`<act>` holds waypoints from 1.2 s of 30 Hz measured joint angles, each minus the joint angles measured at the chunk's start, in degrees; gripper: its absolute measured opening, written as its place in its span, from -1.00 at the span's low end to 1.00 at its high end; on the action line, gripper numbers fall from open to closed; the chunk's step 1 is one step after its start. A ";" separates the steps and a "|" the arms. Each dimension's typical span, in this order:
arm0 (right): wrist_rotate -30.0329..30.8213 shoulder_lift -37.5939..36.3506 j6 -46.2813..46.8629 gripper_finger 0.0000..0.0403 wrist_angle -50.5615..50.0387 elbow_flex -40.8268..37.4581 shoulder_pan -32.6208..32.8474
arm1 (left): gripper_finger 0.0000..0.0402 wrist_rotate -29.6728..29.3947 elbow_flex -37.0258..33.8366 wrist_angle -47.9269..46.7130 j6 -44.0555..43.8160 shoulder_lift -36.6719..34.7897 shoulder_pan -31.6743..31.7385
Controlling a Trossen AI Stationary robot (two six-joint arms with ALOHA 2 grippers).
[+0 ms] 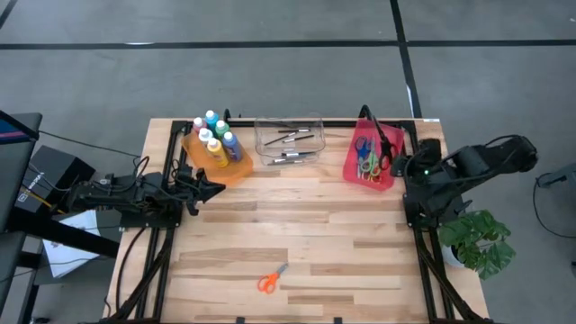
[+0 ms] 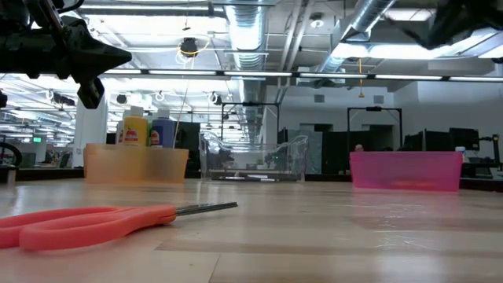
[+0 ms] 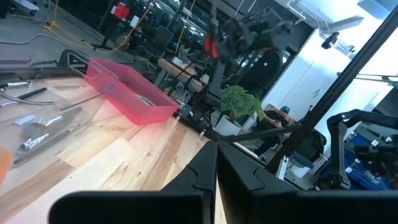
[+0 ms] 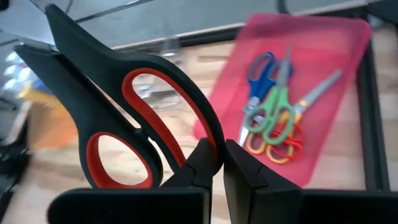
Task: Pick & Place Paint Supplies
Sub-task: Put the black scissor into the red bin
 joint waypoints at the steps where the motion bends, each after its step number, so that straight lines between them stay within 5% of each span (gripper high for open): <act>1: -0.14 -0.52 1.84 -0.95 -0.03 -1.70 0.00 | -0.97 0.00 0.00 0.00 0.00 0.00 -0.01; 15: -13.15 2.19 16.57 -0.95 -0.04 -16.38 -3.63 | -0.97 0.06 0.00 0.09 0.00 0.00 0.00; 26: -13.57 10.76 18.22 -0.95 0.15 -17.85 -17.43 | -0.97 0.07 0.00 0.09 0.00 0.00 0.01; 36: -19.16 23.01 -10.33 -0.95 12.62 -17.85 -36.22 | -0.97 0.07 0.00 0.10 0.00 0.00 0.00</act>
